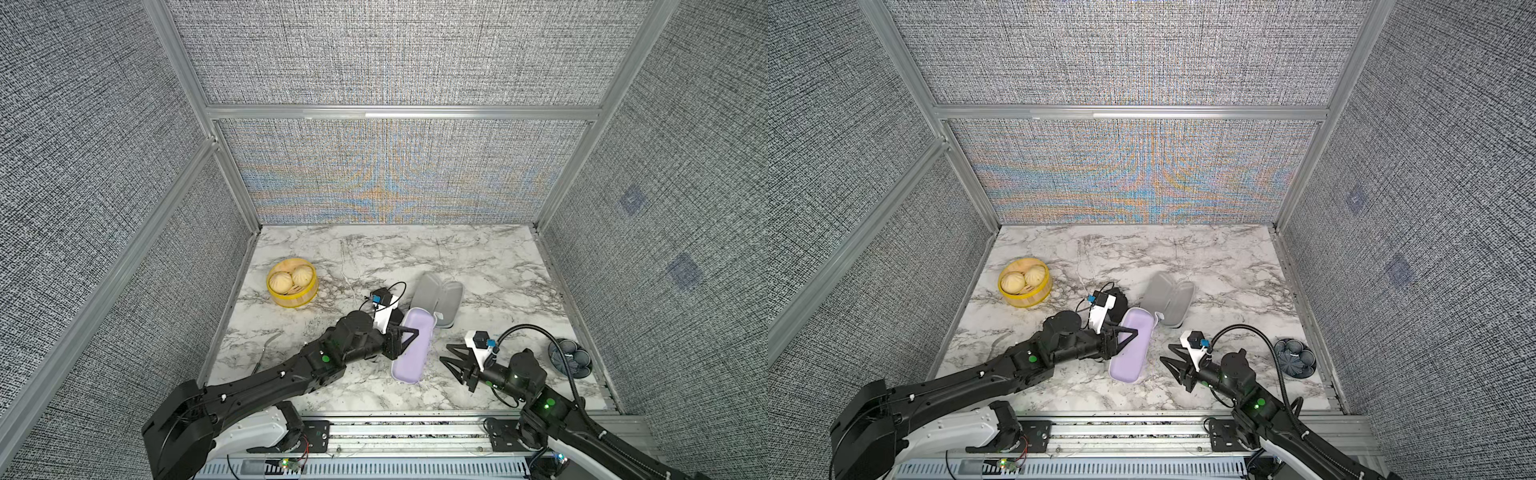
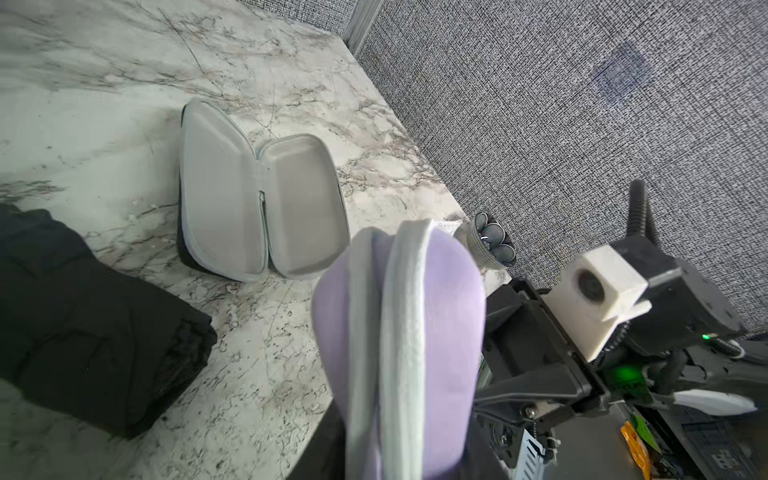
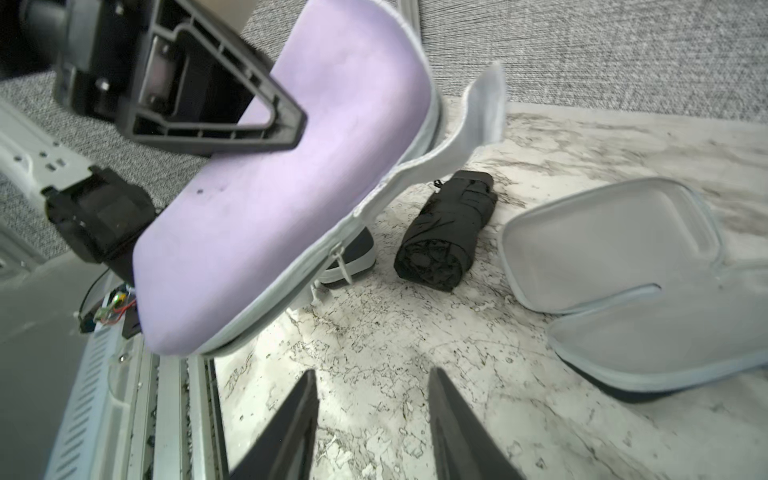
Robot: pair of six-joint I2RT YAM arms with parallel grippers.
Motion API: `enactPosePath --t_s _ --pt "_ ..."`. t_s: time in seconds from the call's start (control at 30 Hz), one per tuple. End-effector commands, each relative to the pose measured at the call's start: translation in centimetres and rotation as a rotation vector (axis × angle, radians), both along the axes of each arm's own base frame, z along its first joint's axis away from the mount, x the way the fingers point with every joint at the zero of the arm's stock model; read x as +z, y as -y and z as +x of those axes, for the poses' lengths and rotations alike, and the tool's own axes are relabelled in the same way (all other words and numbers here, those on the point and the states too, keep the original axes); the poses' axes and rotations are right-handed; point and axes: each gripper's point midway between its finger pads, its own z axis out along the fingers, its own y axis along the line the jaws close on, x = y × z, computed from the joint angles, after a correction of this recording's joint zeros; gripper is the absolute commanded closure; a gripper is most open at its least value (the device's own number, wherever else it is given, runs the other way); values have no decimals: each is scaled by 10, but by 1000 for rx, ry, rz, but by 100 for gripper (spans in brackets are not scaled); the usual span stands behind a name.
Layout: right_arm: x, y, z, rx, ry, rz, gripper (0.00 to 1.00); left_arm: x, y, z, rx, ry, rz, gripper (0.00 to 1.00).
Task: Put umbrellas into zippered umbrella sleeves
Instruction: Pick up the umbrella sleeve at the center of the board, then zip the zipper on the umbrella sleeve.
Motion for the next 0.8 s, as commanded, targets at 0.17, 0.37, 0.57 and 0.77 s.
enactPosePath --t_s 0.17,0.37,0.57,0.77 --pt "36 -20 -7 67 316 -47 49 14 6 -6 -63 -3 -28 100" --pt "41 -34 -5 99 336 -88 53 17 10 -9 -88 -9 -55 100" --pt "29 -43 6 94 341 -161 63 18 10 -6 -74 -7 -53 100" --pt "27 -46 12 85 340 -181 69 17 6 -6 -59 -3 -41 100"
